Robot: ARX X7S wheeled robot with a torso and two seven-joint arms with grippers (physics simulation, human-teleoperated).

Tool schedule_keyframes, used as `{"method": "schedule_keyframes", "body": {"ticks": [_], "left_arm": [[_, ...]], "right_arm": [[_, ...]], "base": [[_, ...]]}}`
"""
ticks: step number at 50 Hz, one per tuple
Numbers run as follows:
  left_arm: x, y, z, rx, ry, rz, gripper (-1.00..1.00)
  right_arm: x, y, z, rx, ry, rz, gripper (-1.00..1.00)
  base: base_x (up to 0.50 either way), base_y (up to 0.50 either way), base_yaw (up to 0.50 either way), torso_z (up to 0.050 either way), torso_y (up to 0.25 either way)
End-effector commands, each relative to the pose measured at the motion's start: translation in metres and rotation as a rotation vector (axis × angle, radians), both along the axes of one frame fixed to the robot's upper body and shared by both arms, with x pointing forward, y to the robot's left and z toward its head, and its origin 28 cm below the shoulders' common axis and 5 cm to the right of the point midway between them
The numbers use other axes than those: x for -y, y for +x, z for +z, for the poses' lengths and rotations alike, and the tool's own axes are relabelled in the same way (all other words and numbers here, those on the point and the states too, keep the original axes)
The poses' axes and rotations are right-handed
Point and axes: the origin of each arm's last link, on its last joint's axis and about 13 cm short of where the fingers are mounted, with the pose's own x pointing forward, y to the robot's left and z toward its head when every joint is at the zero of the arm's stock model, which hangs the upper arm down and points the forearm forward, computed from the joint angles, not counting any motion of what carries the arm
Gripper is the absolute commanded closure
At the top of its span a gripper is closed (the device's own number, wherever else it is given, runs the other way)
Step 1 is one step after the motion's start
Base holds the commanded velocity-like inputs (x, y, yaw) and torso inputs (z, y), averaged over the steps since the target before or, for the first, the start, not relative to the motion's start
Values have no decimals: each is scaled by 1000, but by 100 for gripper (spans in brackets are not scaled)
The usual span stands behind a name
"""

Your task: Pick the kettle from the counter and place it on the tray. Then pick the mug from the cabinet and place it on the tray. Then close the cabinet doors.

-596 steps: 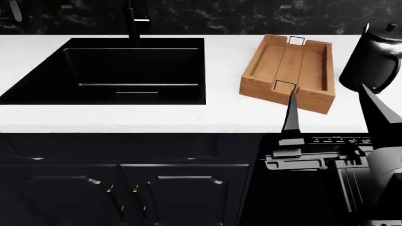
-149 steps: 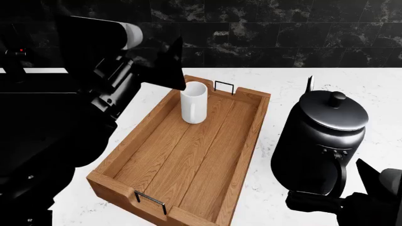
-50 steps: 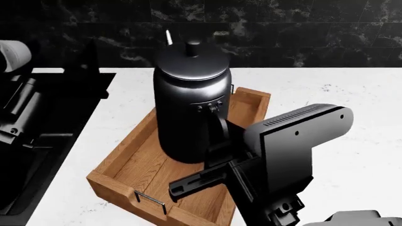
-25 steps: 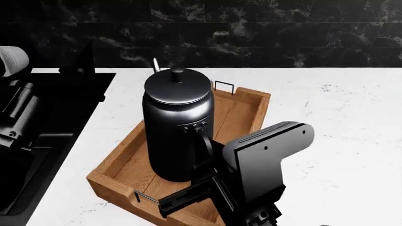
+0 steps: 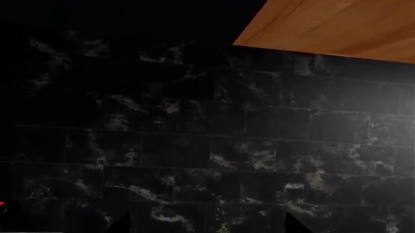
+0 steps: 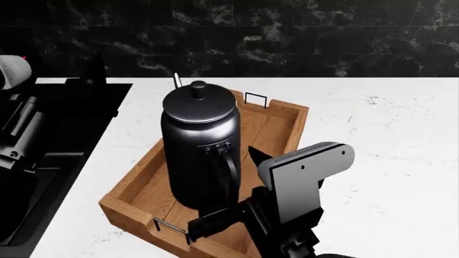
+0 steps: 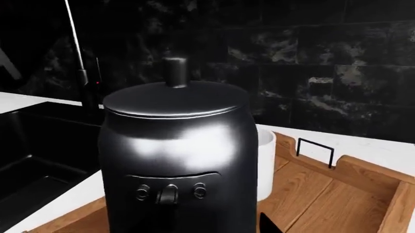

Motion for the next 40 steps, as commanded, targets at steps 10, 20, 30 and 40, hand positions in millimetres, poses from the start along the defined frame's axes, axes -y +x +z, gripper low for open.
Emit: {"method": "schedule_keyframes", "body": {"ticks": [10,20,30,40], "left_arm": [[-1,-1,1,1,-11,5,-100],[0,-3,3,7,-9,2,-100],[5,-14,11,40,-1,-26,-100],[19,-58,41,251,33,-36,-100]], "right_arm": [[6,-12,4,3,-23,1,-100],[22,-42,54,221,18,-41,-100],[40,-40,74,317,42,-111,-100],[69,-35,91,509,-8,-336,-100]], "base": [[0,0,0,0,0],[0,0,0,0,0],[0,0,0,0,0],[0,0,0,0,0]]}}
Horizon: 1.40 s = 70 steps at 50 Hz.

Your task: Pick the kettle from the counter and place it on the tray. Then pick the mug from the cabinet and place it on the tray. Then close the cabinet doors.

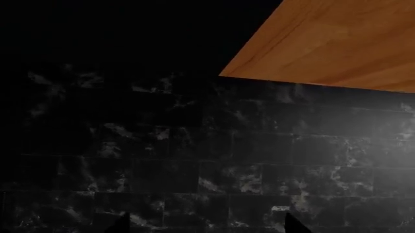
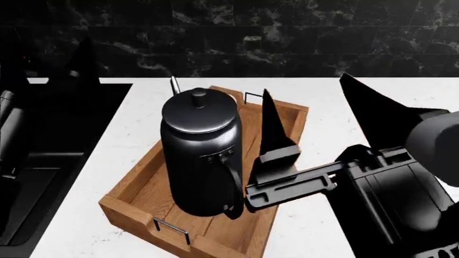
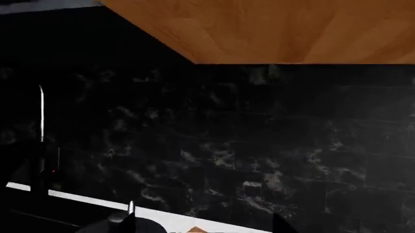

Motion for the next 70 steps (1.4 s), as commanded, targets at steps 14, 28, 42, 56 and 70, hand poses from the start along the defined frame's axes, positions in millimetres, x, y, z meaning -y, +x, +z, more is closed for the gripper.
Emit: {"method": "schedule_keyframes", "body": {"ticks": [14,28,42,56,70], "left_arm": [[14,-90,44,489,74,113,-100],[13,-90,47,543,79,180,-100],[14,-89,43,530,68,185,-100],[14,-88,40,521,68,183,-100],[14,-88,39,516,64,178,-100]], "right_arm": [[63,-7,7,333,-30,-381,-100],[66,-10,7,347,-20,-391,-100],[64,-7,11,358,-42,-408,-100],[64,-7,11,356,-40,-407,-100],[64,-7,10,354,-40,-405,-100]], "base": [[0,0,0,0,0],[0,0,0,0,0],[0,169,0,0,0],[0,500,0,0,0],[0,500,0,0,0]]}}
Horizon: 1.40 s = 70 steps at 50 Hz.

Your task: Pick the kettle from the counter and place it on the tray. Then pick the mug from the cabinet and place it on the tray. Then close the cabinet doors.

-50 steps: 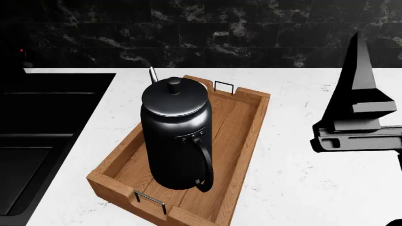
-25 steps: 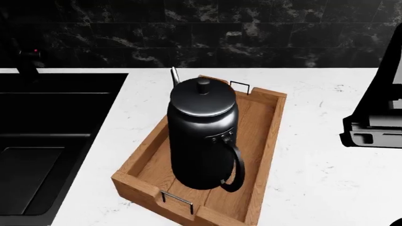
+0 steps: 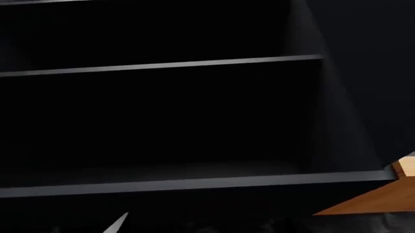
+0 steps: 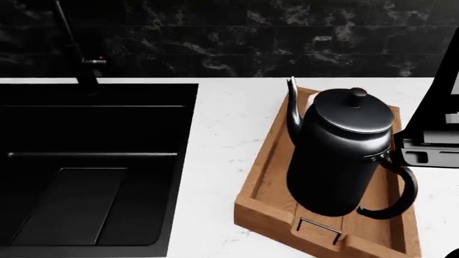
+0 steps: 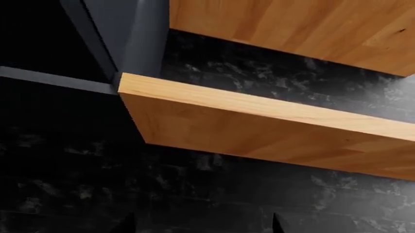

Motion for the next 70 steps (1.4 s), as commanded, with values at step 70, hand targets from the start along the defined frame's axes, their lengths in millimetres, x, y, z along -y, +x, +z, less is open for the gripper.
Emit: {"method": "schedule_keyframes", "body": {"ticks": [70], "left_arm": [[0,0,-2,-23,6,-25,-100]], "right_arm": [[58,-65,170,210,190,-425,-100]], "base": [[0,115,0,0,0]]}}
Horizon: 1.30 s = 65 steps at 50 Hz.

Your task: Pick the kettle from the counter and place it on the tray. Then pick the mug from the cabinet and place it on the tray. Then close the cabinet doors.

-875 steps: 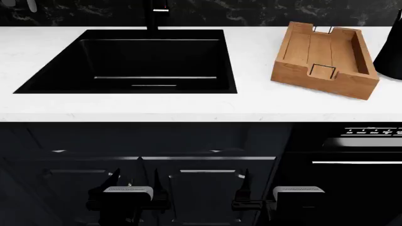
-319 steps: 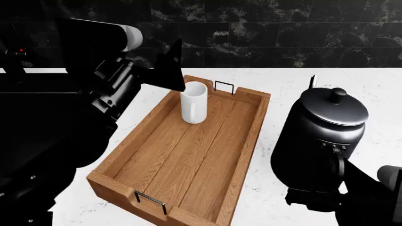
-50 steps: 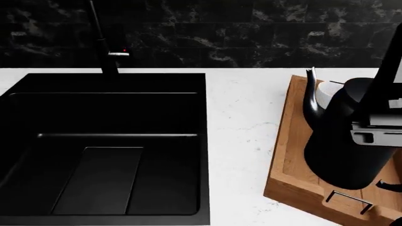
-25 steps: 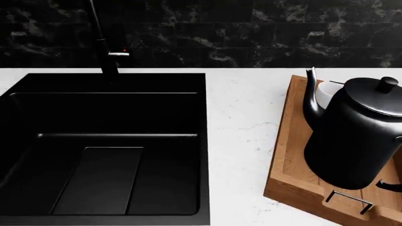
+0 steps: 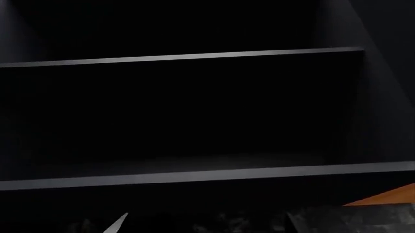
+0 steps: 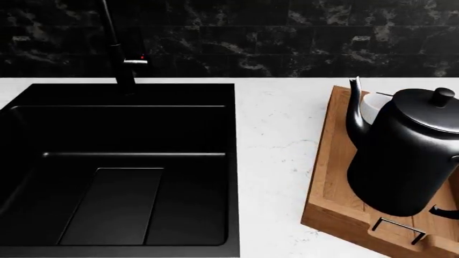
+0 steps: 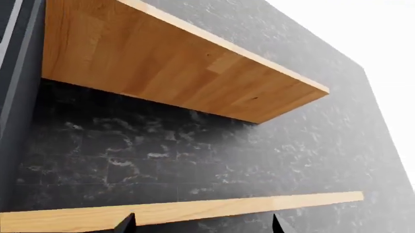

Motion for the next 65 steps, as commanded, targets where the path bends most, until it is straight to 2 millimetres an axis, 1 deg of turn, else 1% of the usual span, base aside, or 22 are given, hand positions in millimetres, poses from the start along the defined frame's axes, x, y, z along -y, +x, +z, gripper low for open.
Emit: {"method": "schedule_keyframes", "body": {"ticks": [1,5,11,17,22,26,31,34,41,54,65], "left_arm": [[0,0,1,0,-1,-4,-100],[0,0,2,2,-2,-6,-100],[0,0,1,-2,-5,2,-100],[0,0,0,-15,-14,18,-100],[0,1,-1,-23,-12,20,-100],[0,1,-2,-23,-17,21,-100],[0,1,-4,-27,-17,23,-100],[0,1,-5,-30,-20,25,-100],[0,2,-10,-39,-23,26,-100],[1,2,-16,-57,-22,20,-100],[1,2,-19,-68,-22,19,-100]], "right_arm": [[4,-16,46,83,15,18,-100],[-3,-12,65,105,-11,55,-100],[-25,-5,83,134,-62,158,-100],[-53,1,102,145,-69,322,-100],[-68,7,116,139,-91,435,-100],[-82,18,125,123,-124,554,-100],[-96,28,129,101,-141,682,-100],[-106,35,130,80,-151,728,-100],[-125,55,128,11,-143,844,-100],[-149,102,117,-122,-214,789,-100],[-158,142,124,-196,-223,728,-100]], "base": [[0,0,0,0,0],[0,0,0,0,0],[0,0,0,0,0],[0,0,0,0,0],[0,0,0,0,0],[0,0,0,0,0],[0,0,0,0,0],[0,0,0,3,0],[0,0,0,0,0],[0,0,0,0,0],[1,0,0,1,0]]}}
